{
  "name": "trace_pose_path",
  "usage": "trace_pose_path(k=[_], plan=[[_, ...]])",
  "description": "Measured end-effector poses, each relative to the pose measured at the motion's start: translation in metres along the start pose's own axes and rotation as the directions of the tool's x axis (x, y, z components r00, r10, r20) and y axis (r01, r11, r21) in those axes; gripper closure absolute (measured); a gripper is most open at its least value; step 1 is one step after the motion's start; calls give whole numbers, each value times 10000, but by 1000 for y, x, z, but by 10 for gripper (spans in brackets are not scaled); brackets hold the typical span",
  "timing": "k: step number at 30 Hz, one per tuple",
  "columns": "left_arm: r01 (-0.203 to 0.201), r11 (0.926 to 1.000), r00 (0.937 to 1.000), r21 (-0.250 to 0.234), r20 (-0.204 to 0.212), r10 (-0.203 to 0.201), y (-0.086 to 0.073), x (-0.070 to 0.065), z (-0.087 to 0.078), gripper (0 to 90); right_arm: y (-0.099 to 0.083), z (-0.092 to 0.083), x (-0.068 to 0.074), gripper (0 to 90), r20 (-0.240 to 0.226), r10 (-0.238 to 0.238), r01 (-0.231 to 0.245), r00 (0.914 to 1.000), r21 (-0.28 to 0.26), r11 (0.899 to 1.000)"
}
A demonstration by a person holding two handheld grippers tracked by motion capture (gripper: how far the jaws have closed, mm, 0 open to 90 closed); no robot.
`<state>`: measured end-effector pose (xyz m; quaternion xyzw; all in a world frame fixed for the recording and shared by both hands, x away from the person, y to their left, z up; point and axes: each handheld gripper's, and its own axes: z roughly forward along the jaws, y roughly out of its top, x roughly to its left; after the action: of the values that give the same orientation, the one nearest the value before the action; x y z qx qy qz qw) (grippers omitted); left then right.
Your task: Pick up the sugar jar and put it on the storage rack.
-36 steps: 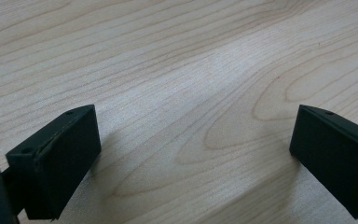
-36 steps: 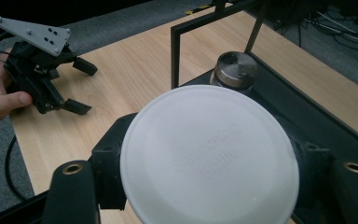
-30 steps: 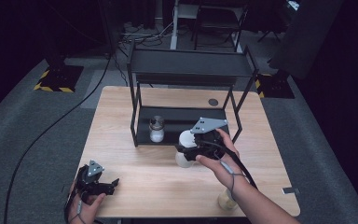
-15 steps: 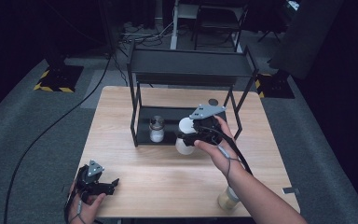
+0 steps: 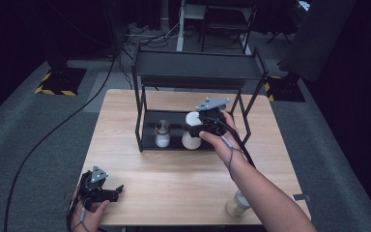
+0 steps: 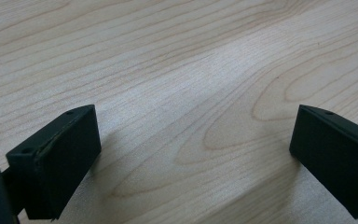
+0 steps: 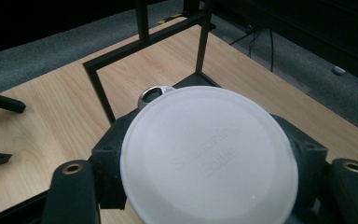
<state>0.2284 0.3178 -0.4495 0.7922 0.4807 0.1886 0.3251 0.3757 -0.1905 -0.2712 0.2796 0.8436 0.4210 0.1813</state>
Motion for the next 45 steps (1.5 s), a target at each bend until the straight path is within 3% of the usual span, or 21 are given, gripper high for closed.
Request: trace_pose_path(k=[17, 26, 37, 45], plan=[[-33, 10000, 10000, 25, 12, 33, 0, 0, 0, 13, 0, 48, -22, 331, 14, 399, -399, 9992, 553, 9977], [-41, 10000, 10000, 32, 32, 41, 1, 1, 0, 13, 0, 73, -24, 332, 268, 542, -568, 9982, 1079, 9925], [-47, 10000, 10000, 53, 41, 47, 1, 1, 0, 13, -6, 91, -26, 332, 280, 963, -991, 9950, 1266, 9870], [-51, 10000, 10000, 54, 41, 50, 1, 1, 0, 13, -9, 94, -28, 333, 464, 1043, -1096, 9935, 1316, 9852]])
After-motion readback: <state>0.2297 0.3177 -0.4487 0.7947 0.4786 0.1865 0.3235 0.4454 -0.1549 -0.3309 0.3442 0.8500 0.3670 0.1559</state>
